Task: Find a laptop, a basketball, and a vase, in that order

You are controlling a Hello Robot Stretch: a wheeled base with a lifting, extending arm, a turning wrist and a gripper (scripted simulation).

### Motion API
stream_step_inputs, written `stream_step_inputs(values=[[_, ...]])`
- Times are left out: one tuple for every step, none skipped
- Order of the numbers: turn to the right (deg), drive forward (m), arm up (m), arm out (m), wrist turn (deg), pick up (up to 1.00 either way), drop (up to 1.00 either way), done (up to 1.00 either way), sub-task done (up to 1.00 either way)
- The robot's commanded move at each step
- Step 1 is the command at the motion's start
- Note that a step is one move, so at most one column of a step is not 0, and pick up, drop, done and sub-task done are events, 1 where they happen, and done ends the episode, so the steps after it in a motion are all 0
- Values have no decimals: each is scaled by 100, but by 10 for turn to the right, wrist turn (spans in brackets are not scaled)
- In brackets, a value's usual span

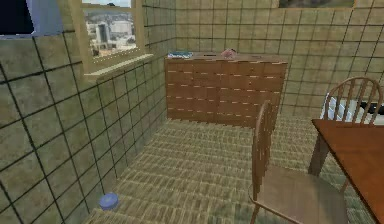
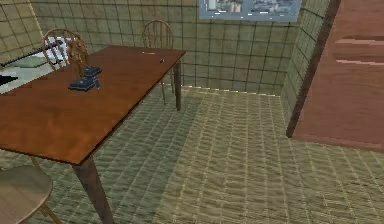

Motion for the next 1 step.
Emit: stream_step_inputs(values=[[-60,0,0,0,0,0,0,0,0]])
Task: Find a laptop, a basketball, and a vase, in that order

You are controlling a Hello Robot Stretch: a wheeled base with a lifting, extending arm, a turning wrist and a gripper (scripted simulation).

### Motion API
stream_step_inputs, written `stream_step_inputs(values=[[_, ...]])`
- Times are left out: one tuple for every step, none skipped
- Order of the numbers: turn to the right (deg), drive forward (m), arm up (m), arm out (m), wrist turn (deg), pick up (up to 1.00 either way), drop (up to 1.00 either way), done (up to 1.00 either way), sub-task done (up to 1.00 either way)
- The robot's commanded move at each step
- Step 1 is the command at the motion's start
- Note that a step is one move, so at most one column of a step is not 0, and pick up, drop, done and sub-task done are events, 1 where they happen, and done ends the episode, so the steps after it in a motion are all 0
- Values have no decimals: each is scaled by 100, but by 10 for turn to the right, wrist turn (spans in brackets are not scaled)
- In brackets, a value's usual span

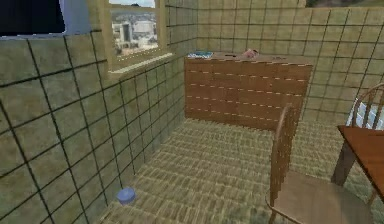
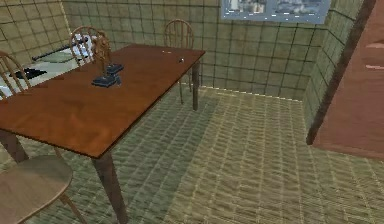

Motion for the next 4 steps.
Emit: stream_step_inputs(values=[[0,80,0,0,0,0,0,0,0],[150,0,0,0,0,0,0,0,0],[0,40,0,0,0,0,0,0,0],[210,0,0,0,0,0,0,0,0]])
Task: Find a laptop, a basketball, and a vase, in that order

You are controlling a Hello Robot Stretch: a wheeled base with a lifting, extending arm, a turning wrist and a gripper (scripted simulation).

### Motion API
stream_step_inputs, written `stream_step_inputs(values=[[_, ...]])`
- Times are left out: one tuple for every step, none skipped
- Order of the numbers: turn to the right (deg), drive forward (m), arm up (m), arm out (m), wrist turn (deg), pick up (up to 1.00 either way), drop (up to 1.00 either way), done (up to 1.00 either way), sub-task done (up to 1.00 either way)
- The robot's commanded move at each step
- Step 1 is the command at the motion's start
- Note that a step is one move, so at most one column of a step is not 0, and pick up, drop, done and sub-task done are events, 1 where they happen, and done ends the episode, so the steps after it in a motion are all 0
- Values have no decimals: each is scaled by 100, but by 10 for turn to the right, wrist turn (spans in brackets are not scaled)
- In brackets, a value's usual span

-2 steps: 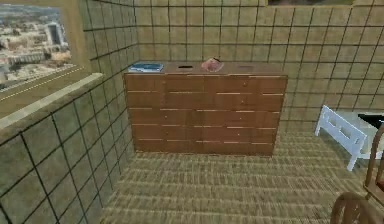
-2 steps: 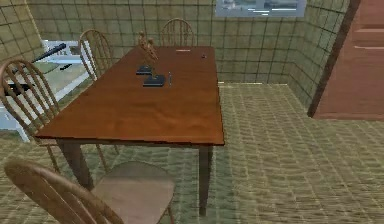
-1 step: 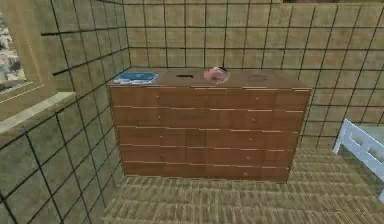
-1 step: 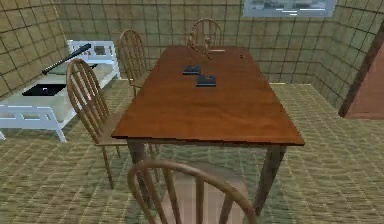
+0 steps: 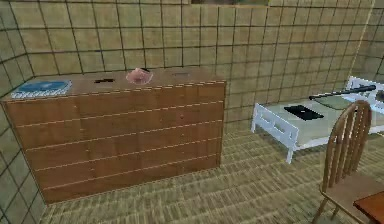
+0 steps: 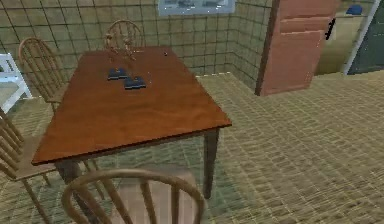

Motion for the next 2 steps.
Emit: stream_step_inputs(values=[[0,80,0,0,0,0,0,0,0],[270,0,0,0,0,0,0,0,0]])
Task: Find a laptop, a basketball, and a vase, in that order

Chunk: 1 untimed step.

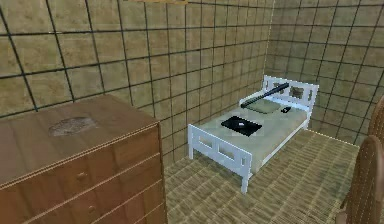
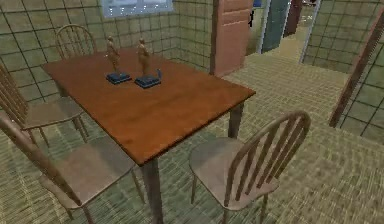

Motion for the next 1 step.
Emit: stream_step_inputs(values=[[0,45,0,0,0,0,0,0,0]])
